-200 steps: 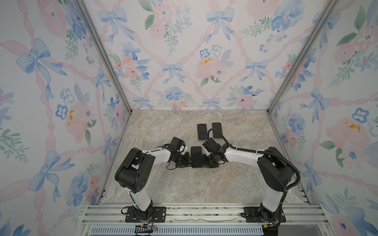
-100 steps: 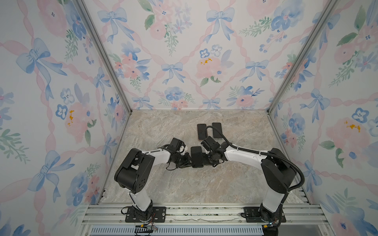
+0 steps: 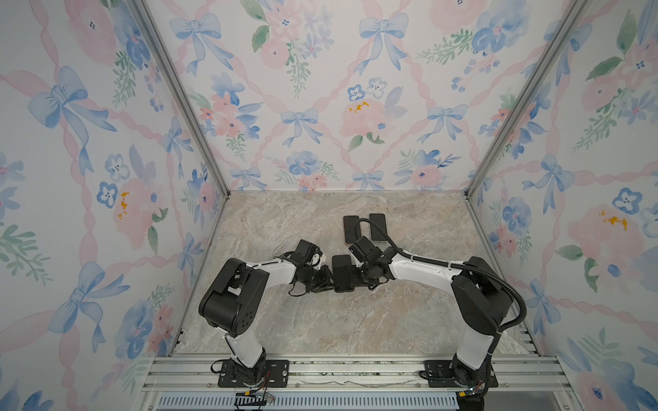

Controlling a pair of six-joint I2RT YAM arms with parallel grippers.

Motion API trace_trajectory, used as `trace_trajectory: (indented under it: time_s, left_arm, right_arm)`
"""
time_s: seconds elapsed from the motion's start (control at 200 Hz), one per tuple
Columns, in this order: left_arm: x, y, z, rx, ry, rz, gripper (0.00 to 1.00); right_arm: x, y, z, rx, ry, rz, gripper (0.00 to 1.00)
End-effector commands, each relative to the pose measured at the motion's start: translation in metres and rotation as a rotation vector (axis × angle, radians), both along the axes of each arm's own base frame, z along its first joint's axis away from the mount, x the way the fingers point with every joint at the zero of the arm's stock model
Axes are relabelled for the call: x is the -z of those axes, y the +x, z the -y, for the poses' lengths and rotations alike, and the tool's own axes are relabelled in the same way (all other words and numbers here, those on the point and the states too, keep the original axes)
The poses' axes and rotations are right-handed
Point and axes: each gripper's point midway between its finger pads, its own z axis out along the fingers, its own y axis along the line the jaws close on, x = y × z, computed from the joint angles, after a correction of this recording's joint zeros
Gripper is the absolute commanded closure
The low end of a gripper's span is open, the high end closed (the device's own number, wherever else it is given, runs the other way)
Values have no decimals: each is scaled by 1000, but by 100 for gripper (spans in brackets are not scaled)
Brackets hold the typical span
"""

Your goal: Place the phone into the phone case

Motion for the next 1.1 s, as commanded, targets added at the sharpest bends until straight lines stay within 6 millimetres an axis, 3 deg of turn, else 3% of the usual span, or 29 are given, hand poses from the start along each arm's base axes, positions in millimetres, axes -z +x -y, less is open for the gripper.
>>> trace_trajectory:
  time_s: [0.0,0.215,0.72,0.885,1.005,1.095]
  left_arm:
    - [20,-10,-8,-1,58,-57,69]
    - [23,-11,-6,8,63,-65,70]
    - [21,-11,-1,17,59,-60,70]
    - [13,-6,-10,-2,77,-27,70]
    - [6,14,-21,-39,89,7,69]
    - [-1,36,-19,-57,84,39,69]
  right_arm:
    - [15,-4,3,-5,-22,-30,63]
    - [26,-9,2,-8,-22,-55,69]
    - [32,-14,0,-10,-13,-70,80]
    - [10,-7,9,-10,-44,-6,76]
    - [-7,11,3,-36,5,90,66]
    - [-13,31,-2,-32,54,134,63]
